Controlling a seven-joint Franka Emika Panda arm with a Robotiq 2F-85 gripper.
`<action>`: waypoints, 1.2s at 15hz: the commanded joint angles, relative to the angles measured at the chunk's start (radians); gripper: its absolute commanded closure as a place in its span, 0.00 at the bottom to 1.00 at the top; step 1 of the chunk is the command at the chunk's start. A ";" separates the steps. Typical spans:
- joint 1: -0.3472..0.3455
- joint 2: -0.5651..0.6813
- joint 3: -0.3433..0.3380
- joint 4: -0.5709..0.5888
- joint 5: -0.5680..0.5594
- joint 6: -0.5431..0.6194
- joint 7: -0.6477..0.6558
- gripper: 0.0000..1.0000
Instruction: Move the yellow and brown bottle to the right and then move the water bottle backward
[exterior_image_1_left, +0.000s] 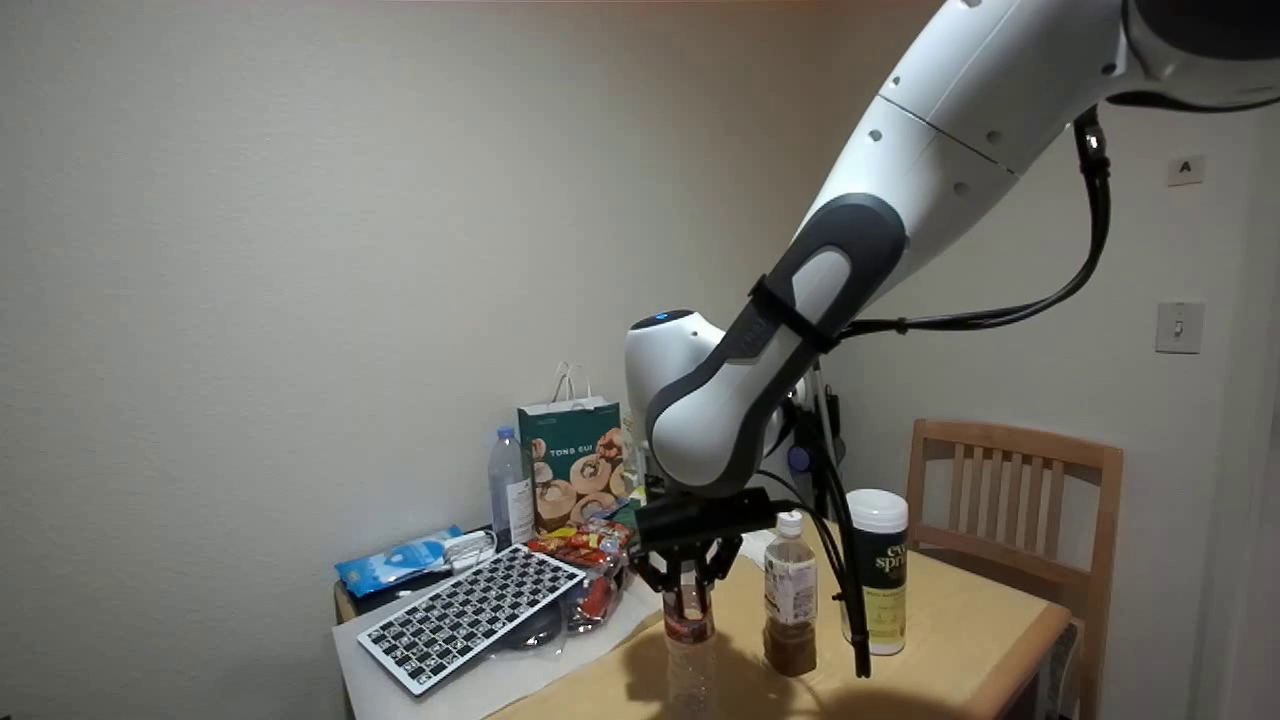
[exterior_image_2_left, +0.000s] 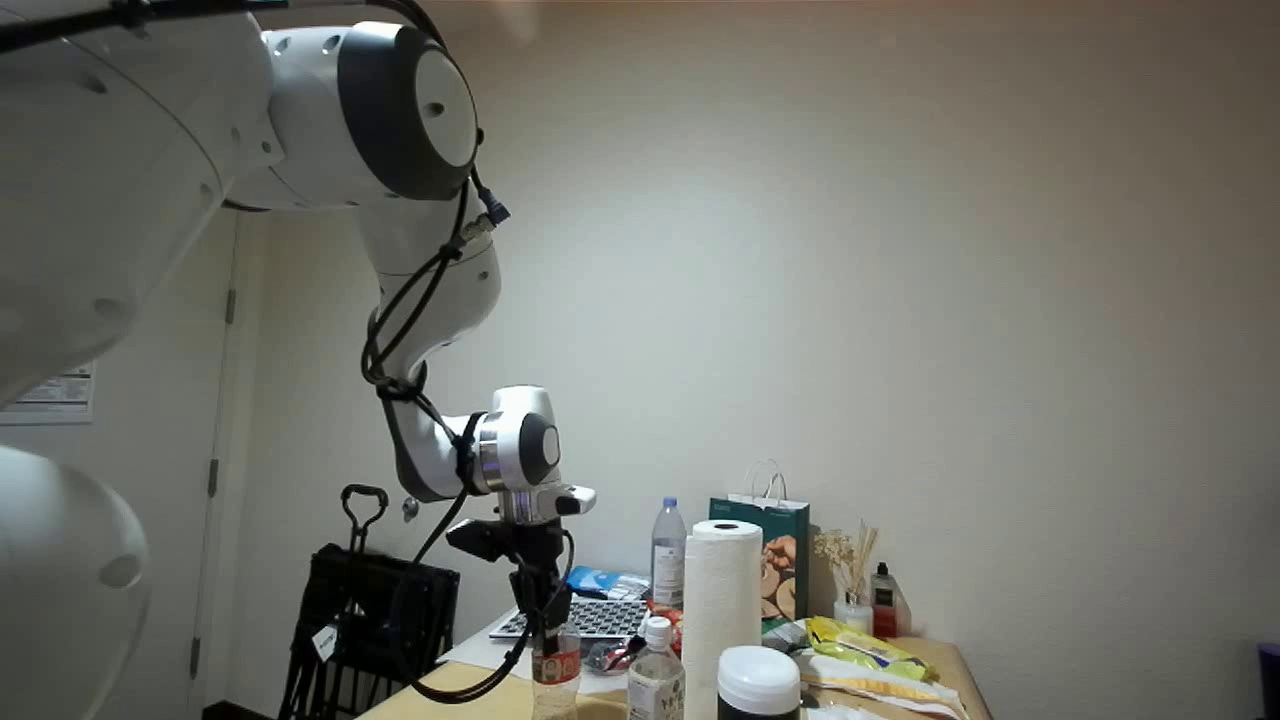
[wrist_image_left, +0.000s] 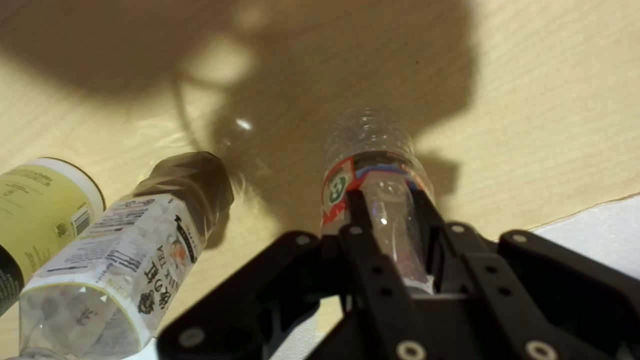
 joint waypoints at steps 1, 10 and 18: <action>0.016 0.045 -0.008 0.051 -0.010 -0.055 0.020 0.49; 0.033 0.032 -0.017 0.060 -0.016 -0.090 0.039 0.00; 0.064 -0.062 -0.014 0.035 -0.044 -0.188 0.122 0.00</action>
